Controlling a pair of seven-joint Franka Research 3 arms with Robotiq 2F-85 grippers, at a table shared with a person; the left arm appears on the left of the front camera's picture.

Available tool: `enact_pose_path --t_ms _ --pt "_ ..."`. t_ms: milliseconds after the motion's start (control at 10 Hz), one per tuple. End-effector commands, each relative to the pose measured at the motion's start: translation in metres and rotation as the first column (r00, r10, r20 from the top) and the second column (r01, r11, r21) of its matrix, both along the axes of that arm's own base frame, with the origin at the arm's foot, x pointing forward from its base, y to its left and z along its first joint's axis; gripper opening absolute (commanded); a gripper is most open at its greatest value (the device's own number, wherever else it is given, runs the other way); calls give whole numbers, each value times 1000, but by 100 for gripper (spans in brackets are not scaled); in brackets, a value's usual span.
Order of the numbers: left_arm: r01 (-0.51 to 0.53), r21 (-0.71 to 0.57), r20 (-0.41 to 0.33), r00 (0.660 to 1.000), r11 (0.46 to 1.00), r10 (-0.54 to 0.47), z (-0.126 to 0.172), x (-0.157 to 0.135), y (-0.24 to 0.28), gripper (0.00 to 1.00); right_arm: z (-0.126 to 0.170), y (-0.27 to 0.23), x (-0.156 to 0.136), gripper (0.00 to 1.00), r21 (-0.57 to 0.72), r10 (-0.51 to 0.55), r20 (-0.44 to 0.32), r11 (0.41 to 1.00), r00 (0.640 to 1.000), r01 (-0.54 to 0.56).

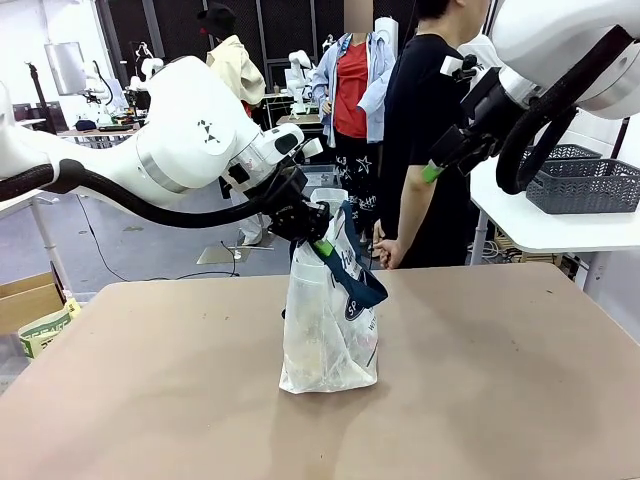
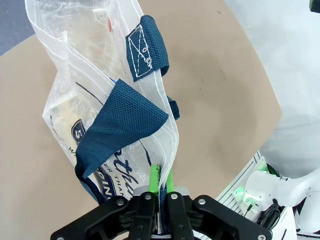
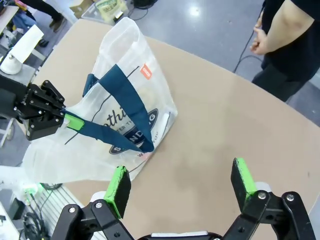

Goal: Transfer purchased items from the store into the shopping bag.
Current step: Move the Reusable shopping bag to the right side of the table.

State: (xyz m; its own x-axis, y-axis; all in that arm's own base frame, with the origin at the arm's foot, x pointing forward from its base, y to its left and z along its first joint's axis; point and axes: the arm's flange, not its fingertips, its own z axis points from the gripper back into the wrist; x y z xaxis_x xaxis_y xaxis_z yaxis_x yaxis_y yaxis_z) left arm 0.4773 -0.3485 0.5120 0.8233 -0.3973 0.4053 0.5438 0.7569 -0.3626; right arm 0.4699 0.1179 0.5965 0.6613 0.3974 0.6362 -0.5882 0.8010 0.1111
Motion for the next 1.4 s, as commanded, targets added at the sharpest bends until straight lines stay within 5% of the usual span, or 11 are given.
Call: enact_pose_path --t_ms 0,900,1300 --pt "0 -8 -1 1000 1000 0 1 0 1 0 -3 0 -2 100 -17 -4 -8 1000 1000 4" --pt "-44 141 33 999 989 40 55 11 21 0 -3 0 -2 100 -17 -4 -8 1000 1000 4" --pt "77 346 -272 962 935 22 87 41 0 0 -3 0 -2 100 -17 -4 -8 1000 1000 4"
